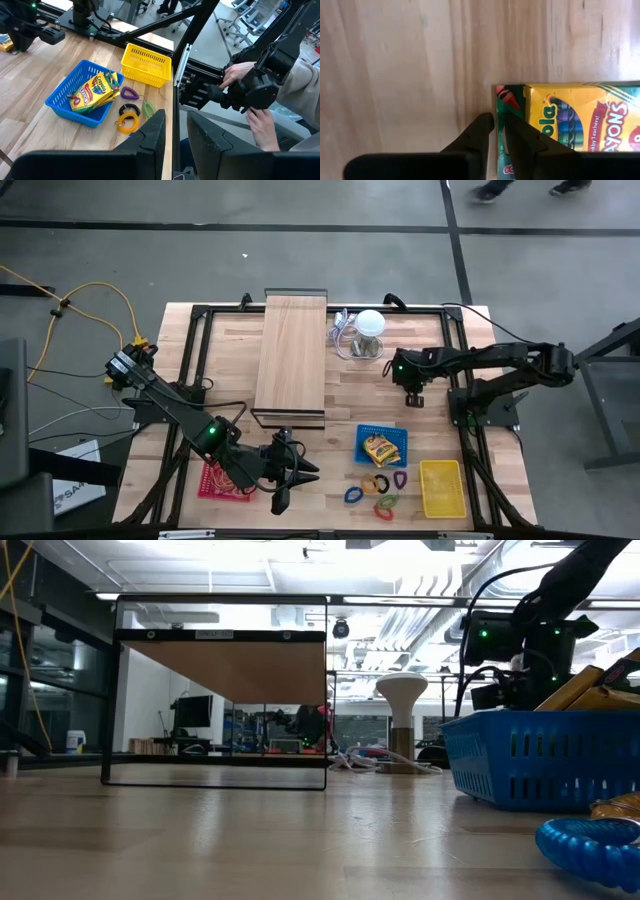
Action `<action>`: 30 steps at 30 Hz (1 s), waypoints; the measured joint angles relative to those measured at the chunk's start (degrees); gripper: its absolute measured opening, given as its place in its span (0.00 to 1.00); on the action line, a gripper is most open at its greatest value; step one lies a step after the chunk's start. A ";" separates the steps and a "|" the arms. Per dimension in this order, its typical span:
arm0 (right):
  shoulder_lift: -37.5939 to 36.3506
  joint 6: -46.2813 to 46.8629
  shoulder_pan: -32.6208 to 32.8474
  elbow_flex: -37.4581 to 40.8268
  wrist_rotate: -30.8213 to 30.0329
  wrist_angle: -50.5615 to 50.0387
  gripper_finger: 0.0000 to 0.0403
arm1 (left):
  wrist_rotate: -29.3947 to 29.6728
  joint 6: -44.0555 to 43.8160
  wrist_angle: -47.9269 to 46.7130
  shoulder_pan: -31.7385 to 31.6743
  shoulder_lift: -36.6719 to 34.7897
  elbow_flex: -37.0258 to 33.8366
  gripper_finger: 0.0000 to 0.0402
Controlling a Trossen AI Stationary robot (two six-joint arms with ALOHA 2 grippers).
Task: Pick & Place Office Desk Supplies
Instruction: Put the yellow crayon box into the blue bin
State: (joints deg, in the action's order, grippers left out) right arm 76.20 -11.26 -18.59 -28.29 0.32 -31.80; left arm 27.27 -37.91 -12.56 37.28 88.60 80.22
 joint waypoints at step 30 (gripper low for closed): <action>0.11 -3.58 4.26 0.17 9.46 7.00 0.01 | 0.00 0.00 0.00 0.00 0.00 -0.01 0.19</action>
State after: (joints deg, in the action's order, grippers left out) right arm 76.31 -14.85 -14.33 -28.12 9.78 -24.80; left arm 27.27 -37.91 -12.56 37.28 88.60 80.21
